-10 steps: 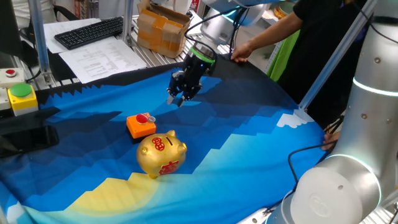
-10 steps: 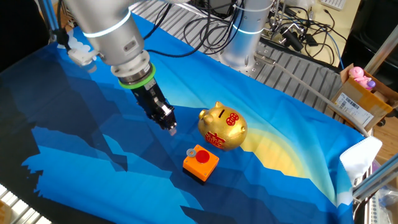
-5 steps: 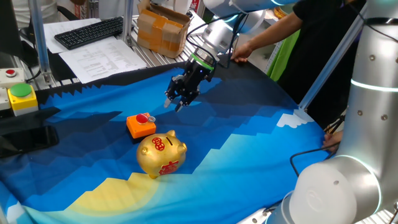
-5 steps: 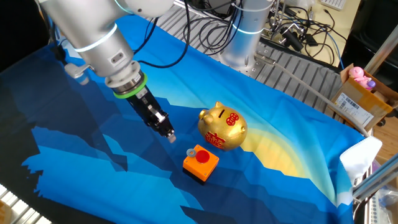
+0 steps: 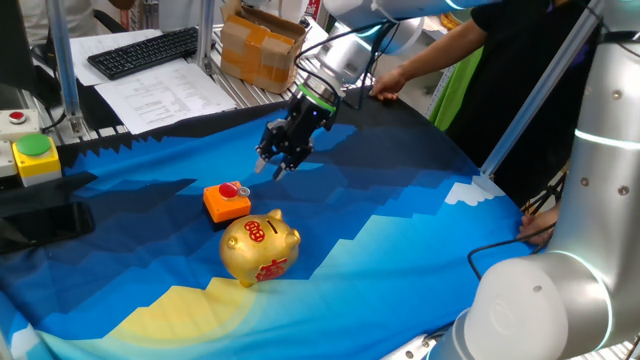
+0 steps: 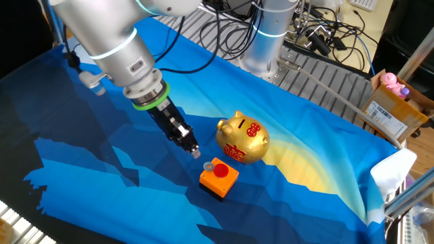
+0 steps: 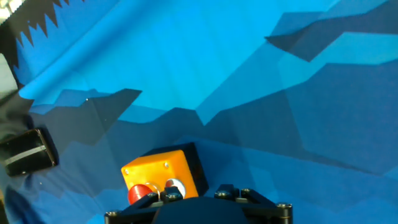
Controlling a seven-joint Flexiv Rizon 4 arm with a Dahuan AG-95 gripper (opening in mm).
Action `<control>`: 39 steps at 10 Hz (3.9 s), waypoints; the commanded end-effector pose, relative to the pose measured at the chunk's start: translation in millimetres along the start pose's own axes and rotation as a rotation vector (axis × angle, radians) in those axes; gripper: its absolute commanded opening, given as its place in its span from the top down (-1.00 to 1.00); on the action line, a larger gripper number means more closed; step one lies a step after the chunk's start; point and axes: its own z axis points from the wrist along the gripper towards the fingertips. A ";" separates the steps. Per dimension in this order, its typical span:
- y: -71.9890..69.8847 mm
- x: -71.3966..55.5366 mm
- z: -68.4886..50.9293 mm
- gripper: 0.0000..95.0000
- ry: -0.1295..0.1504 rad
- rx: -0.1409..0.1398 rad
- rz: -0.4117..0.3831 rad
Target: Drop coins into a piggy bank
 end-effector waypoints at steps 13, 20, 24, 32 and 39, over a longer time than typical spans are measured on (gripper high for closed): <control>6.4 8.1 37.2 0.20 0.090 -0.206 0.160; 16.2 14.9 48.5 0.60 0.089 -0.233 0.141; 15.5 14.4 50.5 0.60 0.087 -0.237 0.122; 19.1 8.8 47.2 1.00 0.113 -0.281 0.117; 43.2 5.4 15.5 1.00 0.152 -0.244 0.204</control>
